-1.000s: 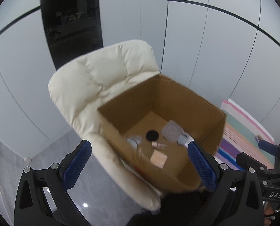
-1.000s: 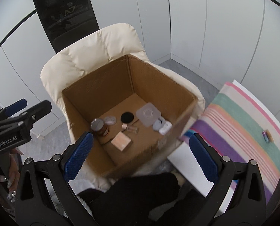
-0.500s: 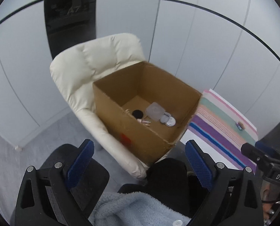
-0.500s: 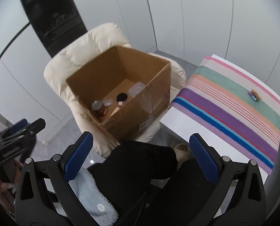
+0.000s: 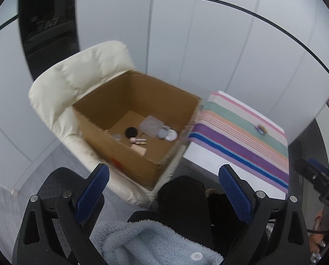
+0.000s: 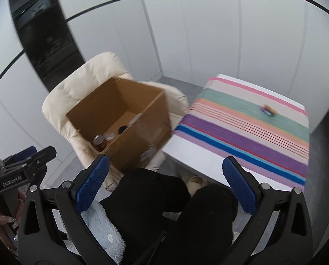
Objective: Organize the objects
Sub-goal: 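Withdraw both tools from the box back toward the striped table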
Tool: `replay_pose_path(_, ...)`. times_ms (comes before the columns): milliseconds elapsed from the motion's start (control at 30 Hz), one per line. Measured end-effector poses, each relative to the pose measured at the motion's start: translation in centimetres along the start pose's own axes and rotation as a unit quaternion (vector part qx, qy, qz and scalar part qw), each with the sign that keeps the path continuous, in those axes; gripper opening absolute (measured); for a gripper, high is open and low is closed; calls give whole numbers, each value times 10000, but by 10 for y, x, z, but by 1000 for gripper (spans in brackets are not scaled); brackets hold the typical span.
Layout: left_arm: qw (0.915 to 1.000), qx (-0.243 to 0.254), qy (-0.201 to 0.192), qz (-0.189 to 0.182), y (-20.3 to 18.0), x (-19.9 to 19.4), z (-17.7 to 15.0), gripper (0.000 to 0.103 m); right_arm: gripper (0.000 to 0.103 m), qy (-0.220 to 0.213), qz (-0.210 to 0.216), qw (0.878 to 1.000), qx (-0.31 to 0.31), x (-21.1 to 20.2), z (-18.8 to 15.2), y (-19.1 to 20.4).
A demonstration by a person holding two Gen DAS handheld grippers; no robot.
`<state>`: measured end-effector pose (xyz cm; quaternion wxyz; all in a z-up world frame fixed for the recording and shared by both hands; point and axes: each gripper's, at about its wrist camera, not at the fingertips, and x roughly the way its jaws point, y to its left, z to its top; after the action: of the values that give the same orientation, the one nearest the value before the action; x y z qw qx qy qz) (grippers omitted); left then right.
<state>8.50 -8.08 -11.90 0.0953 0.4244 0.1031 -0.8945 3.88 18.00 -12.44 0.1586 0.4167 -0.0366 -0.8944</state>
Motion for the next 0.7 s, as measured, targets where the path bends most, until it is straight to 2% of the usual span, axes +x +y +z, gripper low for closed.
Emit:
replay_pose_path(333, 9952, 805, 106, -556, -72, 15, 2, 100, 103, -206, -699, 9938, 836, -39, -23, -73)
replay_pose_path(567, 9868, 1308, 202, -929, -117, 29, -2, 100, 103, -130, -1180, 9825, 1438, -56, -48, -127)
replay_pose_path(700, 9817, 1595, 213, -1018, -139, 39, -4, 100, 103, -52, -1415, 9745, 1740, -58, -59, -152)
